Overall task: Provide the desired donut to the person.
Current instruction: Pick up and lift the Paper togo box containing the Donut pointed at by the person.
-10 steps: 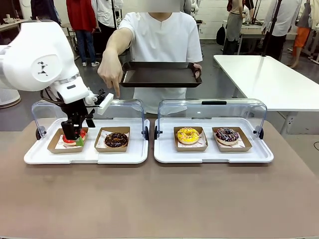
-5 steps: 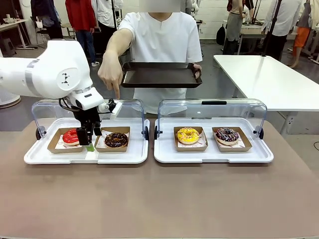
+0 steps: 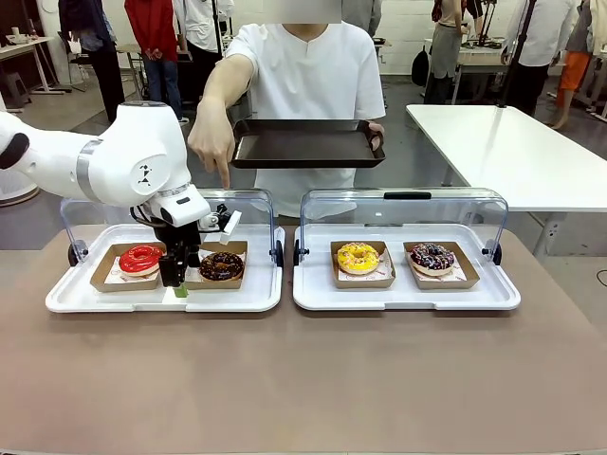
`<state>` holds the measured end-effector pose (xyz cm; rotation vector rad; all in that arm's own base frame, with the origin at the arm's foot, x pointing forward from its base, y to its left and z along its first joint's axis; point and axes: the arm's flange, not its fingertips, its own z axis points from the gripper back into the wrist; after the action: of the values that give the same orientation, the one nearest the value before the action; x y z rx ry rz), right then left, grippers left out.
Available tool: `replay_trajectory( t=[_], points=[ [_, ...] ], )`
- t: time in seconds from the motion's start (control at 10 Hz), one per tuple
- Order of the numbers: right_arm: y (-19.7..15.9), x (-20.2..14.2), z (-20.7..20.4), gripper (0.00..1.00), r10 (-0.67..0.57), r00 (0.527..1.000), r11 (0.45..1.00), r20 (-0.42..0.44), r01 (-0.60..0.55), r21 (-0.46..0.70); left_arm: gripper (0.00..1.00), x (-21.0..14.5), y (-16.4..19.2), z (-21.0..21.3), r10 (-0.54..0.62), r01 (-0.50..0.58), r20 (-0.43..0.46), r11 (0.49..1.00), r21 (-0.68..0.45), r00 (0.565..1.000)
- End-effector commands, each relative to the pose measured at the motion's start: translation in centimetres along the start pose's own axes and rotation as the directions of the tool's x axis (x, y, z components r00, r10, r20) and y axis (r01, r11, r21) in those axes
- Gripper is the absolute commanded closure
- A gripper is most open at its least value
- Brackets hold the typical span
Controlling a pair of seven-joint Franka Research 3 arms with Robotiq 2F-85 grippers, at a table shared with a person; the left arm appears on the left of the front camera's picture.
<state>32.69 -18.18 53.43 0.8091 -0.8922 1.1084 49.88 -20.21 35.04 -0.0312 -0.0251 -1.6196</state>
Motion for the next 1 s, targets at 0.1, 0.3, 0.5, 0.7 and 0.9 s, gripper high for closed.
replay_trajectory(
  t=[0.1, 0.3, 0.5, 0.7, 0.9],
  points=[
    [0.0, -0.1, 0.0, 0.0, 0.006, 1.0, 1.0, 0.014, -0.006, 0.007, 0.0, -0.3, 0.9, -0.6, 0.037, -0.036, -0.032, 0.999, 0.023, 0.999],
    [0.0, -0.1, 0.0, 0.0, 0.006, 1.0, 1.0, 0.014, -0.006, 0.007, 0.0, -0.4, 1.2, -1.1, 0.04, -0.04, -0.024, 0.999, 0.017, 0.999],
    [0.0, -0.1, 0.0, 0.0, 0.006, 1.0, 1.0, 0.014, -0.006, 0.007, 0.0, -0.4, 1.5, -1.4, 0.042, -0.042, -0.023, 0.999, 0.02, 0.999],
    [0.0, -0.1, 0.0, 0.0, 0.006, 1.0, 1.0, 0.014, -0.006, 0.007, 0.0, -0.3, 1.8, -1.8, 0.053, -0.052, -0.029, 0.999, 0.014, 0.998],
    [0.0, -0.1, 0.0, 0.0, 0.006, 1.0, 1.0, 0.014, -0.006, 0.007, 0.0, -0.3, 2.0, -2.0, 0.058, -0.058, -0.038, 0.998, 0.008, 0.998]
  ],
)
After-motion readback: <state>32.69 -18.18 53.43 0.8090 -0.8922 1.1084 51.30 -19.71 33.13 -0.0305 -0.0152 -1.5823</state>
